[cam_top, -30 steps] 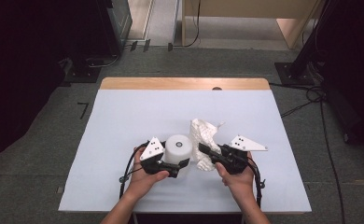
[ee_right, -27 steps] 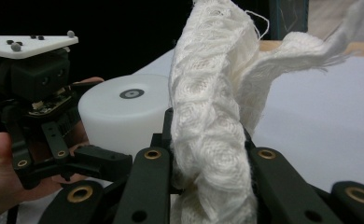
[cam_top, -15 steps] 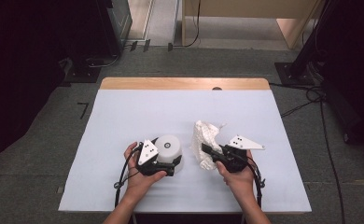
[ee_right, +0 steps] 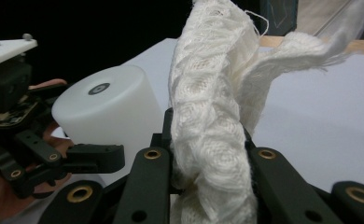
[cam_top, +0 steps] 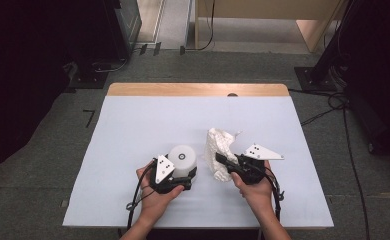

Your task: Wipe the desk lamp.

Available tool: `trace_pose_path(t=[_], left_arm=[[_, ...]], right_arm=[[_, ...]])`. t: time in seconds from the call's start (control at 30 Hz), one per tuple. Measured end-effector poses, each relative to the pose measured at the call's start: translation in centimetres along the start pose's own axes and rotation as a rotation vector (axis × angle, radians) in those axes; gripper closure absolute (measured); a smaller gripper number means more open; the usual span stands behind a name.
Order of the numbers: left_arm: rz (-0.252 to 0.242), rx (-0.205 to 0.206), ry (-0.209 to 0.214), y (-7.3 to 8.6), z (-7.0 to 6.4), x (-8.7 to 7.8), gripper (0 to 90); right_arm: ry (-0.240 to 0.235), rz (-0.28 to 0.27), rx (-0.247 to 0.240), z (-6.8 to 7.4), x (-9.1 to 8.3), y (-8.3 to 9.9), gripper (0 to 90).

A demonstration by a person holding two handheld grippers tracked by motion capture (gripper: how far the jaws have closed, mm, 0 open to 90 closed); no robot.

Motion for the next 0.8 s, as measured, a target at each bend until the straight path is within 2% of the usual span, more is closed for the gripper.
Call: trace_pose_path(t=[0.07, 0.13, 0.17, 0.3, 0.37, 0.43, 0.5, 0.53, 0.6, 0.63, 0.73, 0.8], left_arm=[[-0.006, -0.002, 0.087, -0.5, 0.6, -0.2, 8.5], [0.015, -0.014, 0.157, -0.8, 1.2, -0.1, 8.5], [0.022, -0.019, 0.179, -0.9, 1.4, -0.1, 8.5], [0.061, -0.013, 0.202, -0.5, 1.6, 0.2, 8.5], [0.064, 0.000, 0.203, -0.5, 1.3, 0.4, 8.5], [0.068, -0.003, 0.208, -0.5, 1.2, 0.4, 8.5], [0.067, -0.003, 0.212, -0.5, 1.2, 0.5, 8.5], [0.068, 0.000, 0.215, -0.5, 1.2, 0.5, 8.5], [0.064, -0.002, 0.223, -0.6, 1.1, 0.5, 8.5], [0.052, -0.003, 0.232, -0.6, 1.1, 0.4, 8.5], [0.016, -0.008, 0.278, -1.0, 0.9, 0.0, 8.5], [-0.006, -0.010, 0.301, -1.3, 0.7, -0.2, 8.5]], right_arm=[[-0.023, -0.011, 0.002, 0.3, -0.2, -0.4, 76.1], [-0.056, -0.024, 0.001, 1.0, -0.4, -1.0, 76.1], [-0.075, -0.031, -0.005, 1.4, -0.6, -1.3, 76.1], [-0.158, -0.082, -0.022, 2.9, -1.2, -2.4, 76.1], [-0.186, -0.112, -0.013, 3.3, -1.6, -2.8, 76.1], [-0.229, -0.148, 0.015, 3.3, -2.0, -3.2, 76.2], [-0.243, -0.155, 0.033, 3.2, -2.2, -3.3, 76.2], [-0.286, -0.171, 0.057, 3.1, -2.3, -3.4, 76.2], [-0.320, -0.168, 0.079, 2.8, -2.1, -3.2, 76.2], [-0.303, -0.155, 0.083, 2.6, -1.9, -3.0, 76.2], [-0.207, -0.088, 0.093, 1.7, -0.9, -1.9, 76.2], [-0.177, -0.055, 0.095, 1.3, -0.3, -1.1, 76.2]])
Point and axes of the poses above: each handheld gripper's, and its own axes: x roughly forward along the jaws, y roughly out of its underside, z roughly to its left, the point moved 2 cm from there along x, roughly forward along the jaws, and after that the axes turned 5 degrees about -z, right-handed, at the moved point
